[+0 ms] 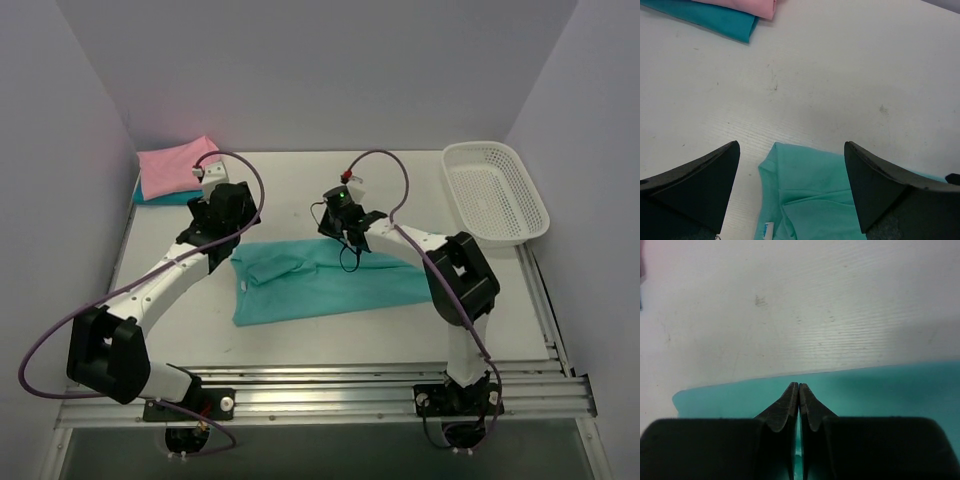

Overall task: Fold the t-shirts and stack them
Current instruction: Fold the tshirt

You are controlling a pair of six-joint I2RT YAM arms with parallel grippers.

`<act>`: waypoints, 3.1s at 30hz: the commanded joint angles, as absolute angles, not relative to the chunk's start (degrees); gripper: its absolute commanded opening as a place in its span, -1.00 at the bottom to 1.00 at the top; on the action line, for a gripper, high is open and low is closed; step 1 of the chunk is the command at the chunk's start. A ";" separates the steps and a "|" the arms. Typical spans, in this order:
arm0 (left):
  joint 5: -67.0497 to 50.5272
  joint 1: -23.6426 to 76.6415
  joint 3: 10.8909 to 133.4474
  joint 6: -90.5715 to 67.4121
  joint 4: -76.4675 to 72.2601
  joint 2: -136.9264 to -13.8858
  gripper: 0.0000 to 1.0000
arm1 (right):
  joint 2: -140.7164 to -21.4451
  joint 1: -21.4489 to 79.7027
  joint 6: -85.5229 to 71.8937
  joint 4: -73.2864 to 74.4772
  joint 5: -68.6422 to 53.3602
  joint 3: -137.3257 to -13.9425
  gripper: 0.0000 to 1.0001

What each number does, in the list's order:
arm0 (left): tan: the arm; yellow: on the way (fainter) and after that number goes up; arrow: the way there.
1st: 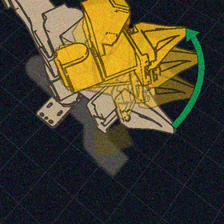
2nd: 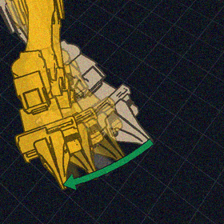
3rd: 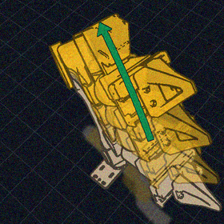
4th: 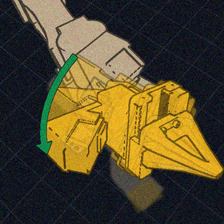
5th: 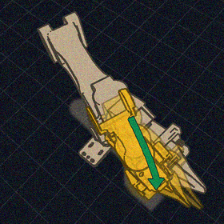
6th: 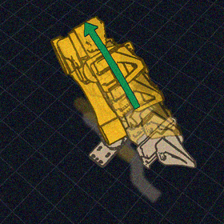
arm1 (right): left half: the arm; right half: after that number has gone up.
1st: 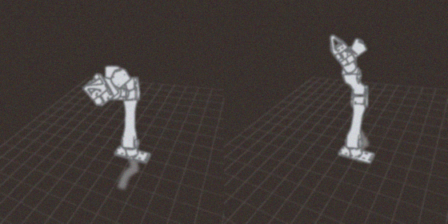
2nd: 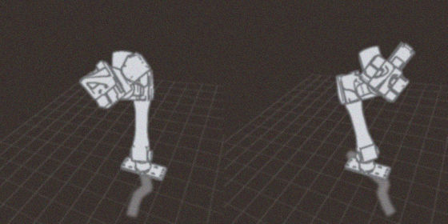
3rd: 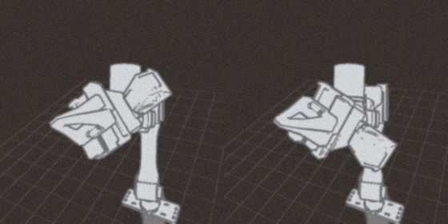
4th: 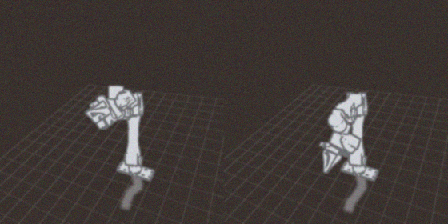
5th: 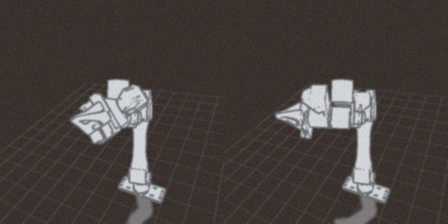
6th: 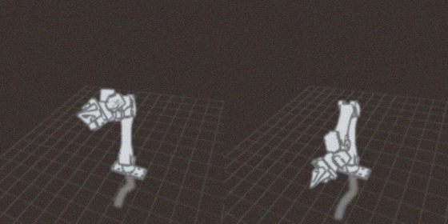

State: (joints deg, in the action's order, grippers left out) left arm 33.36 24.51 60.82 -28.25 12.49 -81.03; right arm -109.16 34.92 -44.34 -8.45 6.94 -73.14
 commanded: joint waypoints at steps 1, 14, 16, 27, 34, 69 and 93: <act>30.68 23.73 60.82 -26.89 8.44 -78.66 0.88 | -112.66 37.09 -44.56 -7.39 7.21 -80.05 -1.00; 28.56 21.80 59.50 -26.98 7.12 -77.78 0.88 | -122.17 41.83 -45.61 -5.45 6.33 -87.01 -1.00; 28.21 21.71 59.41 -26.98 6.94 -78.13 0.88 | -121.99 42.10 -45.62 -5.62 6.24 -86.31 -1.00; 27.60 21.36 58.80 -27.16 6.42 -78.13 0.88 | -119.01 44.82 -46.32 -6.07 6.33 -81.65 -1.00; 27.77 21.27 58.54 -27.25 6.50 -77.96 0.89 | -114.01 46.14 -46.06 -5.45 7.29 -78.31 -1.00; 27.25 21.01 57.66 -27.33 5.89 -77.52 0.90 | -113.10 49.66 -39.99 -0.26 9.49 -85.32 0.70; 26.54 20.48 56.95 -27.33 5.45 -76.64 0.90 | -115.75 52.56 -41.66 1.40 9.14 -84.73 -0.23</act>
State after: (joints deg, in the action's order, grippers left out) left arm 26.74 20.88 57.52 -27.79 7.92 -79.07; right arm -116.18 52.23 -41.52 0.64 8.51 -85.45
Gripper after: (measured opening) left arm 0.949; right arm 0.380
